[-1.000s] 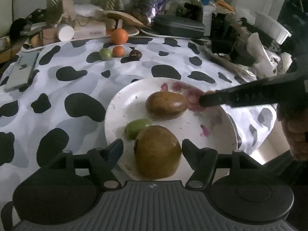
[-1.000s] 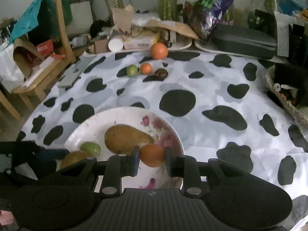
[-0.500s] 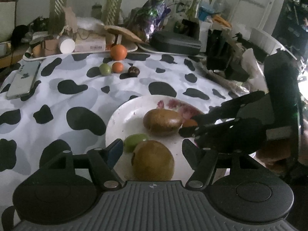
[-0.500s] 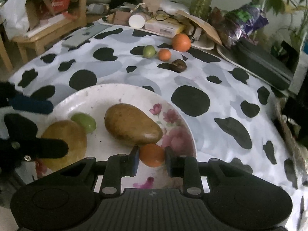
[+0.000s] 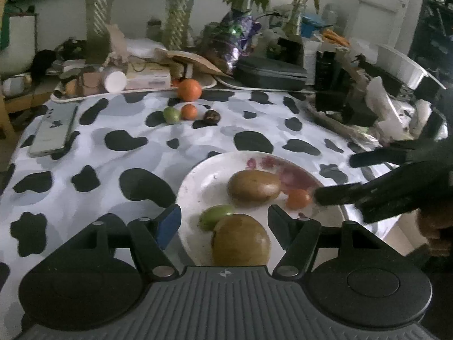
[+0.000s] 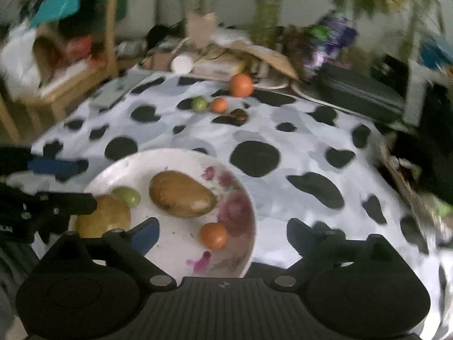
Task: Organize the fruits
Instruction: 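Lower the tangerine onto the plate and open the right gripper, then withdraw both grippers from the plate toward the remaining fruits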
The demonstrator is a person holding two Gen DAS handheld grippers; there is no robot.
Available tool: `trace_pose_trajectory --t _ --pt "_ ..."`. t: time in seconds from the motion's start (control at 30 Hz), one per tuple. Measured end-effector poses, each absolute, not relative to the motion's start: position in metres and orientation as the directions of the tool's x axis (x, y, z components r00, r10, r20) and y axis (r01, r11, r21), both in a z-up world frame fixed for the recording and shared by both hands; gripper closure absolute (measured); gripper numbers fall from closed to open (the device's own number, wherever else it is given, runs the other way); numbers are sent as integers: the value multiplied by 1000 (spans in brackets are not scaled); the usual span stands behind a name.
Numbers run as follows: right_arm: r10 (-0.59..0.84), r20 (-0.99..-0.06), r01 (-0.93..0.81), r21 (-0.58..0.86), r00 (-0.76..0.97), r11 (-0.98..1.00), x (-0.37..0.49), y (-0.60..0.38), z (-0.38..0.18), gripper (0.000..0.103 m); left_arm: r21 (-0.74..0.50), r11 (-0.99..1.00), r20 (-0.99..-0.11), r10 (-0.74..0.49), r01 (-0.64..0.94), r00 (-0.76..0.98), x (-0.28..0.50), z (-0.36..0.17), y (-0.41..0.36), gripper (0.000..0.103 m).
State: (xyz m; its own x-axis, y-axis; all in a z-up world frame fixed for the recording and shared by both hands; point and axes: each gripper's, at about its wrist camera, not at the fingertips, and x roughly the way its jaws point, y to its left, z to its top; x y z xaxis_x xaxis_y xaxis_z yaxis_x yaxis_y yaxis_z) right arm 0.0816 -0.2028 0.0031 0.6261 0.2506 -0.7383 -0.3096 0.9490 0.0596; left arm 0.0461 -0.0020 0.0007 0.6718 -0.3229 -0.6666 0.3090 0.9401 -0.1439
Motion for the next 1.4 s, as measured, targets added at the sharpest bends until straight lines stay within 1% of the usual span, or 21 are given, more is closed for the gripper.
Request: trace_pose_trajectory --t 0.1,0.2,0.37,0.57,0.73,0.87,1.07,1.2,1.27,1.4 --pt "269 -729 -273 118 629 955 76 -214 7 0 -126 949 -669 -297 290 681 43 3 -1 37" --pt "284 -728 -269 142 624 953 71 -214 8 0 -115 955 -674 -277 273 685 40 5 0 37" --pt "268 -736 -266 124 621 956 63 -206 8 0 -94 962 -680 -250 257 689 34 7 2 37" --pt "234 -745 -244 99 625 965 62 -197 6 0 -41 966 -694 -212 256 688 31 7 1 37" --pt "217 -738 -224 92 639 970 67 -195 7 0 -23 962 -693 -211 272 690 28 6 0 37" --pt "180 -727 -177 81 662 981 71 -200 10 0 10 959 -681 -202 285 704 26 4 -1 37" --pt "149 -702 -119 92 697 989 80 -207 15 0 19 961 -670 -192 275 717 34 -2 6 37" --pt "138 -678 -96 99 722 990 90 -207 20 0 3 965 -646 -199 263 737 43 -2 13 37" --pt "116 -669 -81 83 734 993 93 -207 21 0 -11 965 -636 -208 260 743 49 -2 15 37" --pt "89 -665 -69 56 741 996 98 -205 18 0 -1 962 -619 -216 274 755 61 -3 12 37"
